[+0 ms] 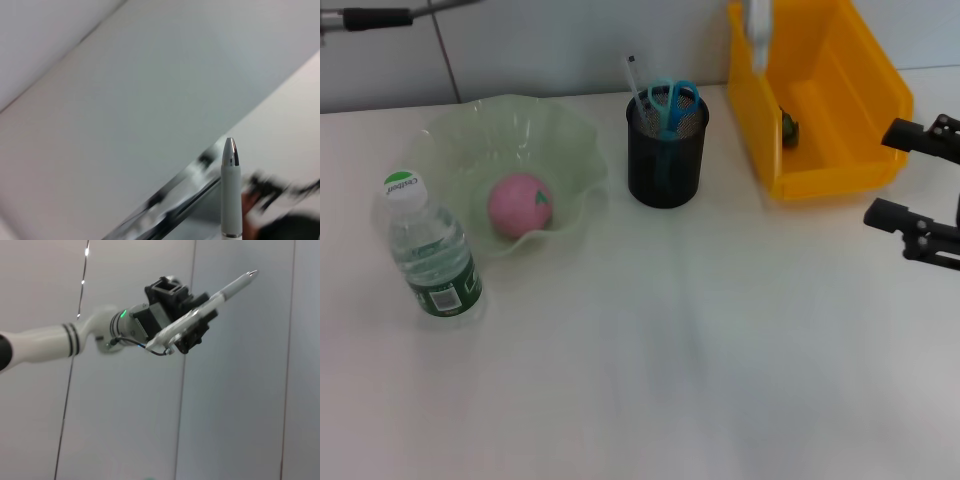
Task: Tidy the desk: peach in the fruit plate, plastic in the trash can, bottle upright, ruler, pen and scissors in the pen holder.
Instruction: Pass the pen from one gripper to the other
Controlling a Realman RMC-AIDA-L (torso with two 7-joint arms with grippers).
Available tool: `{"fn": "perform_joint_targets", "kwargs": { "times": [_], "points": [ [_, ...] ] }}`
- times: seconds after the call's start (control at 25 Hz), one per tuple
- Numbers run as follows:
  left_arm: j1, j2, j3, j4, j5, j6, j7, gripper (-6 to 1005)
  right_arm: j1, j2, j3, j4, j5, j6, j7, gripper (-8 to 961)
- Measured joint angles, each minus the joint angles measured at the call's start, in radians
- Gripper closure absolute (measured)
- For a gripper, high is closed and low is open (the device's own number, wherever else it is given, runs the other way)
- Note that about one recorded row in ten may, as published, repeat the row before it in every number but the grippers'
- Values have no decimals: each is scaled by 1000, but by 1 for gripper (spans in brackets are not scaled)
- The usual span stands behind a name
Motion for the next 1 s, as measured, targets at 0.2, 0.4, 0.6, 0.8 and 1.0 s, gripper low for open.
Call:
{"fn": "perform_joint_targets", "kwargs": {
  "times": [0.2, 0.4, 0.6, 0.8, 1.0],
  "points": [
    [63, 5, 102, -85, -155, -104, 44, 861, 1, -1, 12, 159, 46, 5, -159, 219],
    [144, 0, 224, -148, -359, -220, 119, 861, 6, 1, 12, 308, 111, 20, -297, 224],
    [189, 1, 322, -169, -481, -281, 174, 860, 39, 1, 13, 457, 128, 45, -472, 228],
    [220, -3, 504, -399, -829, -339, 404, 860, 70, 2, 13, 565, 154, 55, -606, 233],
    [235, -4, 697, -528, -1163, -343, 561, 860, 94, 3, 19, 662, 183, 56, -721, 237]
  ]
}}
